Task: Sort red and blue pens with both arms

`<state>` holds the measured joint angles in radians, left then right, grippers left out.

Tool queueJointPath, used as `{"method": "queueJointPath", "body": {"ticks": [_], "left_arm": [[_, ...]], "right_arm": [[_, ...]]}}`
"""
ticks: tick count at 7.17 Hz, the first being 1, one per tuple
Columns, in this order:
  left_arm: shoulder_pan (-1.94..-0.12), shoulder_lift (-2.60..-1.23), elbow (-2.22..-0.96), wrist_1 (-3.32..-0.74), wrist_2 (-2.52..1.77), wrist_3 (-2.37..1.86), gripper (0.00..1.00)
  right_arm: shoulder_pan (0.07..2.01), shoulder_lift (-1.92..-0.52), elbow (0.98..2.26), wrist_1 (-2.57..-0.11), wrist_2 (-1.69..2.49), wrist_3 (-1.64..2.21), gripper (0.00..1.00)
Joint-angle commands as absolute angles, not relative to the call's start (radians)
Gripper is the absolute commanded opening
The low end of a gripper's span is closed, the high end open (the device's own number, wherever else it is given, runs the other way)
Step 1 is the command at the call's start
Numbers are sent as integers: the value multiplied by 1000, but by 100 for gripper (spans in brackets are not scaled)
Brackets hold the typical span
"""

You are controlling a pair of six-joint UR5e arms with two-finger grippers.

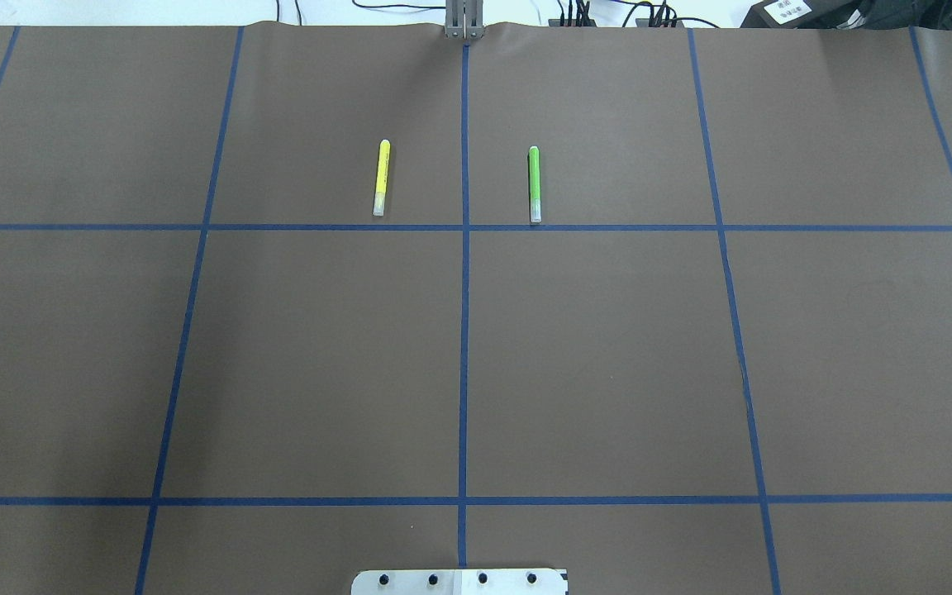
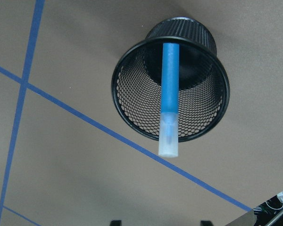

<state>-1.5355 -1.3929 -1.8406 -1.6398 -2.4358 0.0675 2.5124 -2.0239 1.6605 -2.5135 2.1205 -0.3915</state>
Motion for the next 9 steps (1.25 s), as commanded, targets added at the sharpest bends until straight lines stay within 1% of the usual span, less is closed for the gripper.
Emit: {"method": "queueJointPath", "body": {"ticks": [1, 3, 5, 7, 9], "left_arm": [[-1536, -1393, -1835, -1640, -2436, 67, 100], [-1536, -1393, -1829, -1638, -2436, 67, 100], [-1536, -1393, -1815, -1637, -2436, 66, 100], [-1534, -1394, -1801, -1637, -2436, 60, 100], [-1534, -1394, -1805, -1638, -2434, 58, 100]], "right_arm": [[2508, -1999, 1670, -2464, 2126, -393, 100], [2462, -1997, 1674, -2290, 2172, -438, 100], [2305, -1996, 1672, -2084, 2279, -434, 100], [2134, -1961, 1671, -1885, 2339, -422, 100], [1999, -1895, 1670, -1789, 2350, -422, 100]]}}
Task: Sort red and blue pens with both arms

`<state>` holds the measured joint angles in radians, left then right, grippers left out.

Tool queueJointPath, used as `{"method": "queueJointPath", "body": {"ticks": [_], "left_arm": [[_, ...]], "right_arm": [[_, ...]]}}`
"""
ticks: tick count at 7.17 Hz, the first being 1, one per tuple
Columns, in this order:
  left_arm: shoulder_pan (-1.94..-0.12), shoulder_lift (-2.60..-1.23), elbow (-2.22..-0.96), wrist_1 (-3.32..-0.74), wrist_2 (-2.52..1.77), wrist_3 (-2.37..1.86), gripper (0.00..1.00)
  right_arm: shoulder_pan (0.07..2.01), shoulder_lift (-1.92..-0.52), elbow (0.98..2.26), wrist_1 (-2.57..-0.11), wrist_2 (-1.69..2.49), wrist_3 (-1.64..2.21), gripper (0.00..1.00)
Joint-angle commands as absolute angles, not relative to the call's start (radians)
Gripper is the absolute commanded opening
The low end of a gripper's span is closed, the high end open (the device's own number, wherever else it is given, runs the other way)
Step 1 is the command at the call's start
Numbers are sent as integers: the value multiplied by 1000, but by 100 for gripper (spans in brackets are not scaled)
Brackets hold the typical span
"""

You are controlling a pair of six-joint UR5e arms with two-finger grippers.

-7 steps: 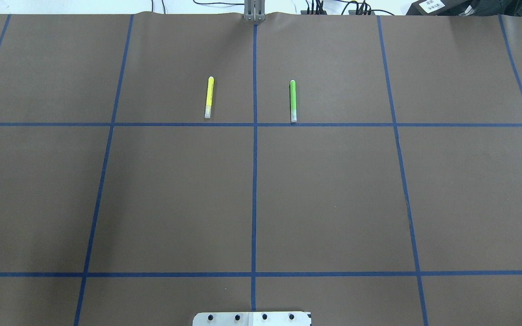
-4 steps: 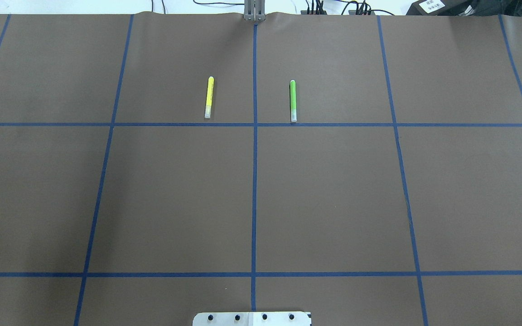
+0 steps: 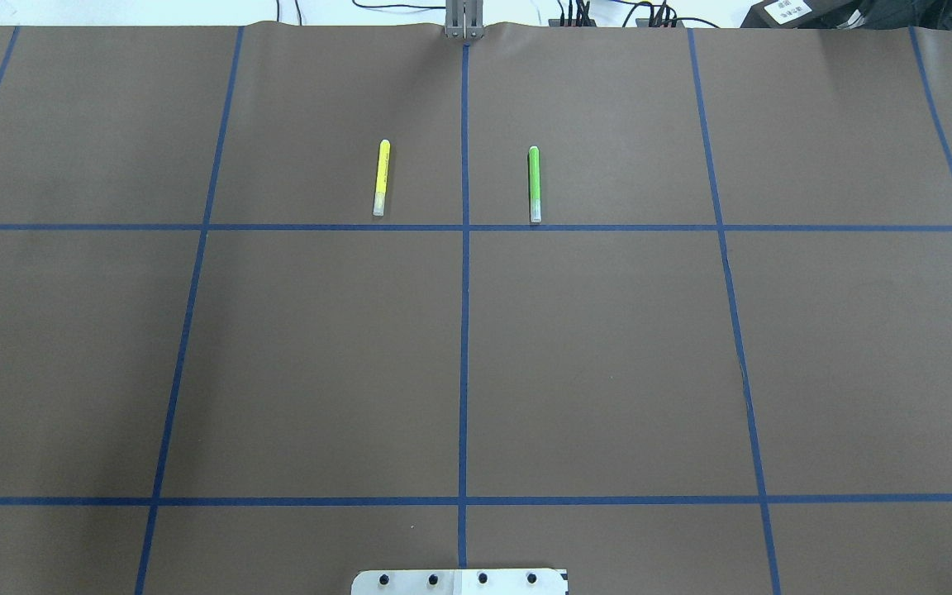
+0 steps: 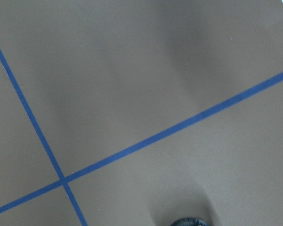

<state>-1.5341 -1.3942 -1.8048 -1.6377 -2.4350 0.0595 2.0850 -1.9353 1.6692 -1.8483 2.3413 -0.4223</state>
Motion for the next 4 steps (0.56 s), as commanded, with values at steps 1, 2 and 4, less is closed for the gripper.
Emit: {"method": "queueJointPath", "body": {"ticks": [1, 2, 4], "left_arm": [[-1534, -1396, -1805, -1638, -2434, 57, 100], [-1534, -1396, -1805, -1638, -2434, 55, 100], [-1534, -1394, -1805, -1637, -2433, 55, 100]], "right_arm": [[1914, -1847, 1671, -1760, 2355, -422, 100], [1845, -1794, 1672, -1750, 2355, -420, 100], [1709, -1674, 1671, -1749, 2350, -353, 100]]}}
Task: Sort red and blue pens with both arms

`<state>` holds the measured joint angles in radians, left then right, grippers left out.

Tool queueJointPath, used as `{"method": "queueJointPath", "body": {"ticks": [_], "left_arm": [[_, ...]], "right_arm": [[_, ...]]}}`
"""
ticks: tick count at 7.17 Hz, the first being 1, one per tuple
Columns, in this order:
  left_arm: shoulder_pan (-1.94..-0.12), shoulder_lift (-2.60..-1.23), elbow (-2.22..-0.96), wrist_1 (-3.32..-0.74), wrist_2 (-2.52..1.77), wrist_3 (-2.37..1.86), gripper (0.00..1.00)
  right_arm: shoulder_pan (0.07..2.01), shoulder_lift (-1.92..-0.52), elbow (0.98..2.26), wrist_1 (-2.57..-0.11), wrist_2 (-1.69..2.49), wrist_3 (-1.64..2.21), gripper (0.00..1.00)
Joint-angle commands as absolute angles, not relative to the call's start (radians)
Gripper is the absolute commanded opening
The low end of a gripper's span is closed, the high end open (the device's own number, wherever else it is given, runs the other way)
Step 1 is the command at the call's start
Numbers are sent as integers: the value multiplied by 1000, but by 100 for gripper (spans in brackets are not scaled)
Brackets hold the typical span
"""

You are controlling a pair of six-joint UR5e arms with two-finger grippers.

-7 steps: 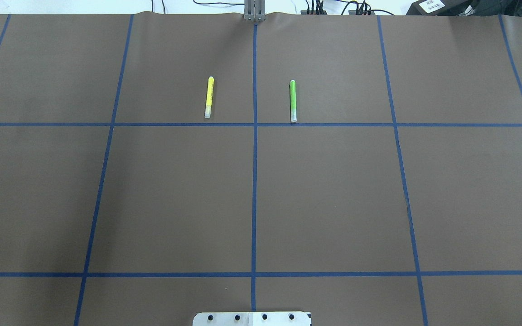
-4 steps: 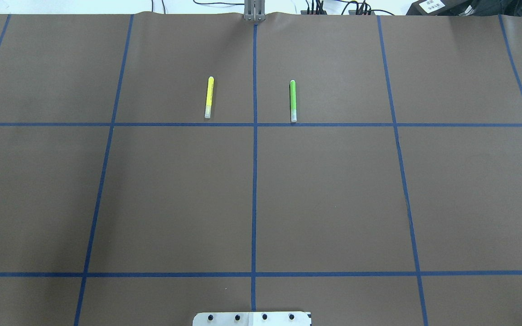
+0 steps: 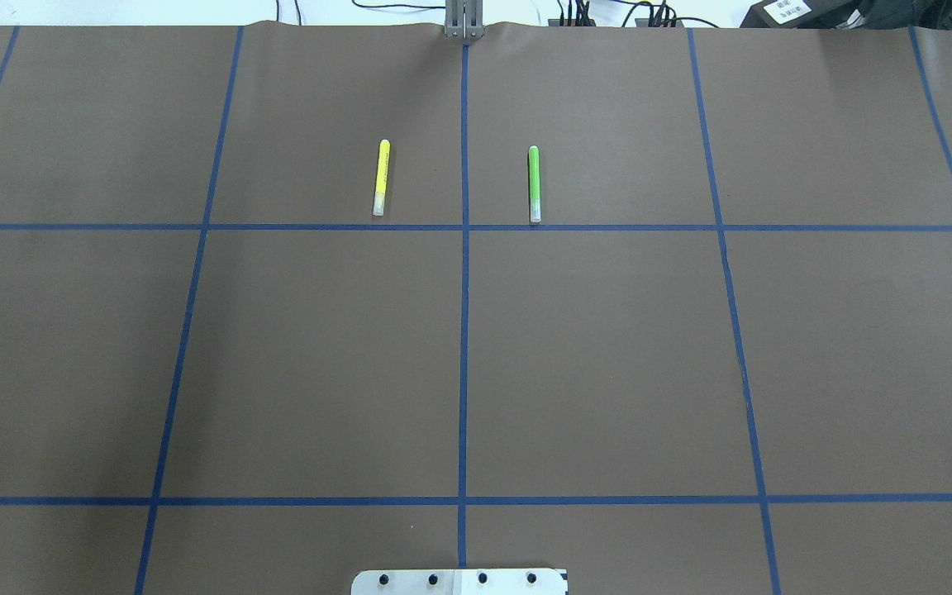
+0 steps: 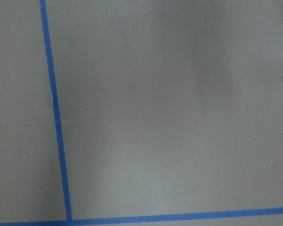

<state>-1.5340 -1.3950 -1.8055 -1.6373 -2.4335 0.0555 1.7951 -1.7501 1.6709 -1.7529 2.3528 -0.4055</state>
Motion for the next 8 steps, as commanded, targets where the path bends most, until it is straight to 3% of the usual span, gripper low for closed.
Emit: {"method": "queueJointPath", "body": {"ticks": [1, 4, 8], "left_arm": [[-1534, -1394, -1805, -1637, -2431, 55, 100], [-1534, -1394, -1812, -1635, -2430, 54, 100], [-1534, -1394, -1812, -1635, -2431, 55, 100]], "right_arm": [[1657, -1634, 1674, -1709, 2339, -222, 100], [1523, -1634, 1674, -1502, 2253, 15, 100], [1523, -1684, 1698, -1500, 2270, 8, 100]]}}
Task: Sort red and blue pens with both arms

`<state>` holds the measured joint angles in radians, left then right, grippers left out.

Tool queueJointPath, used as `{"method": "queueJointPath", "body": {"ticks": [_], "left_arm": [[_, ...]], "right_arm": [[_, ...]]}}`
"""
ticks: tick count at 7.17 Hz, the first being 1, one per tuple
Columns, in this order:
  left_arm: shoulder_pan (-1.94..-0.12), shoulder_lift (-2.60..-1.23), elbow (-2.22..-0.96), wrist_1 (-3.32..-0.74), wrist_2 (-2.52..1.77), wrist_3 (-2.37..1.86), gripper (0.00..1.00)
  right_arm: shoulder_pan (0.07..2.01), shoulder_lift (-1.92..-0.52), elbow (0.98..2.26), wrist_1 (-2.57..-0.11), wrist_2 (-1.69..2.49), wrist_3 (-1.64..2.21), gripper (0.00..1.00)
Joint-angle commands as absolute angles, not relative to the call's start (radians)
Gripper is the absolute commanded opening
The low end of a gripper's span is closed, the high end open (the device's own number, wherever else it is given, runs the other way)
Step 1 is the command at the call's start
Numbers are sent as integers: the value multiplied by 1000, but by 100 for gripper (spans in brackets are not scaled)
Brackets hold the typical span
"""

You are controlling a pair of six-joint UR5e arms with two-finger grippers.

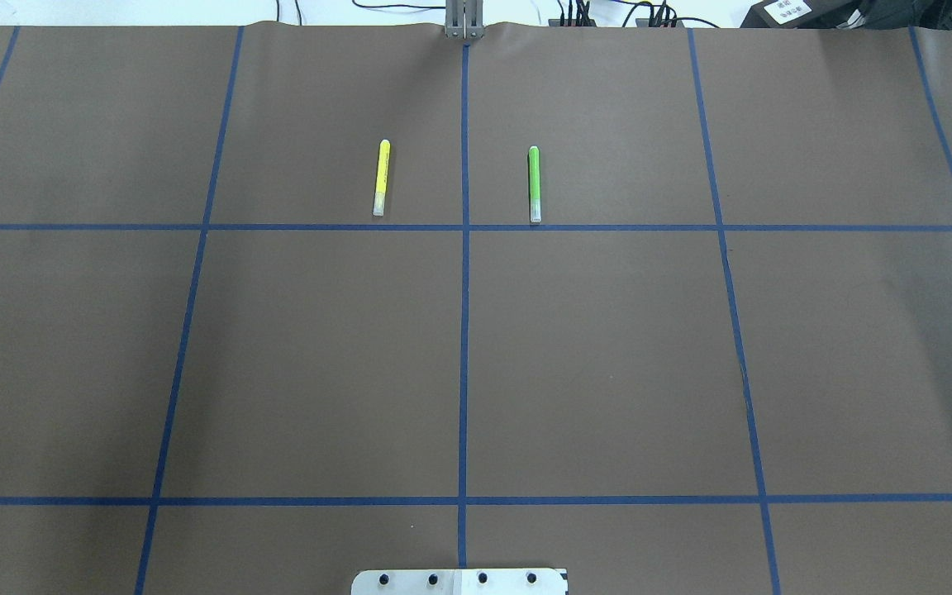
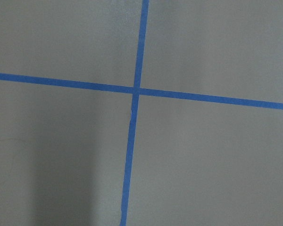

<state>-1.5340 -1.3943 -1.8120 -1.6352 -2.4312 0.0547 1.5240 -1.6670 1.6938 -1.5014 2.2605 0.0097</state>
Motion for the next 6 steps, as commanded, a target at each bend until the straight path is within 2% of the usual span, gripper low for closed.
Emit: {"method": "queueJointPath", "body": {"ticks": [1, 6], "left_arm": [[-1534, -1394, -1812, -1638, -2433, 61, 100], [-1534, -1402, -1810, -1635, -2399, 71, 100]], "right_arm": [[1523, -1703, 1713, -1500, 2285, 6, 100], [1523, -1772, 1697, -1411, 2302, 11, 100]]}}
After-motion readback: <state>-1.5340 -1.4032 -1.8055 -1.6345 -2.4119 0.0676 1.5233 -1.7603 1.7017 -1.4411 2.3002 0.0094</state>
